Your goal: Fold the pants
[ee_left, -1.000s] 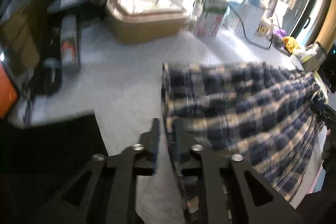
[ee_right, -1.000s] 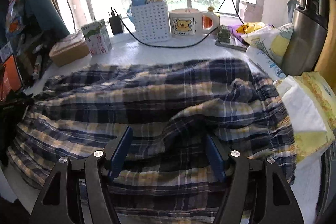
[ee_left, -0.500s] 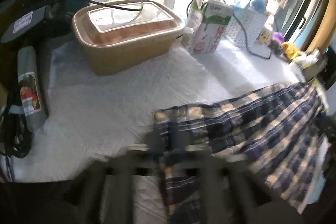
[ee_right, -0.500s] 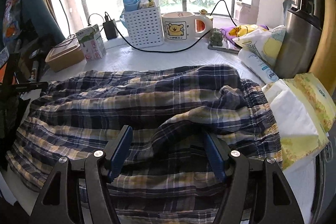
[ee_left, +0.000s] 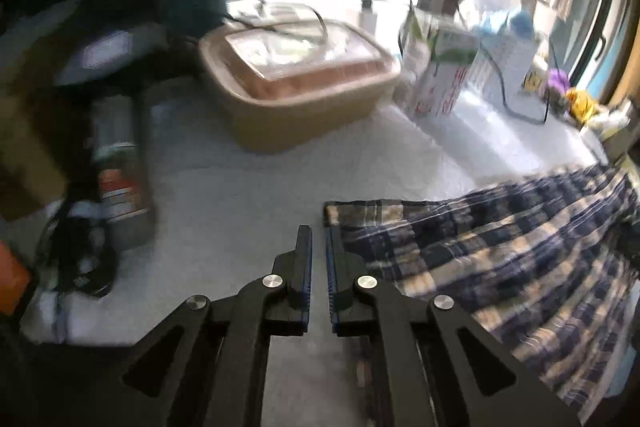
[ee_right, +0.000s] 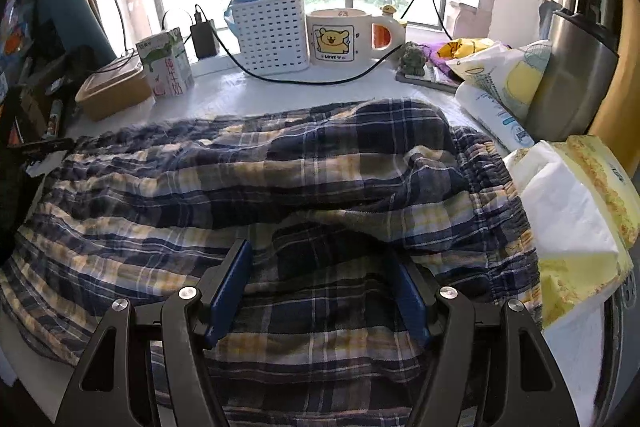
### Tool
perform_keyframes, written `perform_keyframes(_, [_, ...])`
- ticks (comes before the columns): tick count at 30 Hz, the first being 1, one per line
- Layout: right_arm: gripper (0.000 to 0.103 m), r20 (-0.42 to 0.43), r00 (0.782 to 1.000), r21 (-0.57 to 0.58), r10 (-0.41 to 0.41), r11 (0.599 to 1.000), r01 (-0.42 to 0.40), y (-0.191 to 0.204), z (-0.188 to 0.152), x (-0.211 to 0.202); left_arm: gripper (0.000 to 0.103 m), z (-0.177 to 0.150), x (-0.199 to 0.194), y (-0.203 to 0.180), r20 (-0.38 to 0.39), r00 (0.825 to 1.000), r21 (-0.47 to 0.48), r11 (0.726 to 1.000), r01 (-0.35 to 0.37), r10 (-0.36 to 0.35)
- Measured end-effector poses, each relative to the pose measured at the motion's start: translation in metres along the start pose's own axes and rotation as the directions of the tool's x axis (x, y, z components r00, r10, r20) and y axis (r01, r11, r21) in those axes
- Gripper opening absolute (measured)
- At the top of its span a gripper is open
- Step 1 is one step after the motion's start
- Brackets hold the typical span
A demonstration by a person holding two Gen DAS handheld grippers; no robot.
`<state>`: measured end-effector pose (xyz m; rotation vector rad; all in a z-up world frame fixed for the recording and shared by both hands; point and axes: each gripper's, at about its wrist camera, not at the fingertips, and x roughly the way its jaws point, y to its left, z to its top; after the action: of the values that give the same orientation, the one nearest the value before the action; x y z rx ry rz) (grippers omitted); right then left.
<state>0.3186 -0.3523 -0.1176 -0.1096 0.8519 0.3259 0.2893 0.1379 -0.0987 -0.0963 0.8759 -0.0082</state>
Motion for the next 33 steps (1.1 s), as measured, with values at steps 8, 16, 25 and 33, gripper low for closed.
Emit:
perform_keyframes(8, [0.07,0.029,0.996,-0.055,0.086,0.995,-0.084,0.031,-0.009,-0.026,0.034,-0.069,-0.077,-0.036,0.02,0.992,0.005,0.992,0.125,-0.125])
perform_keyframes(16, [0.07,0.001,0.992,-0.098,0.126,0.987,-0.125,0.055,-0.035,-0.043,0.034,-0.144,-0.104,-0.094,-0.04,0.969,0.056,0.967,0.247,-0.245])
perform_keyframes(25, [0.07,0.009,0.994,-0.075,0.112,0.991,-0.111,0.051,-0.058,-0.061,0.068,-0.162,-0.113,-0.167,-0.021,0.938,0.224,0.913,0.341,-0.346])
perform_keyframes(33, [0.071,0.04,0.996,-0.01,0.074,0.997,-0.074,0.021,-0.068,-0.077,0.069,-0.173,-0.073,-0.228,-0.022,0.988,0.446,0.883,0.145,-0.151])
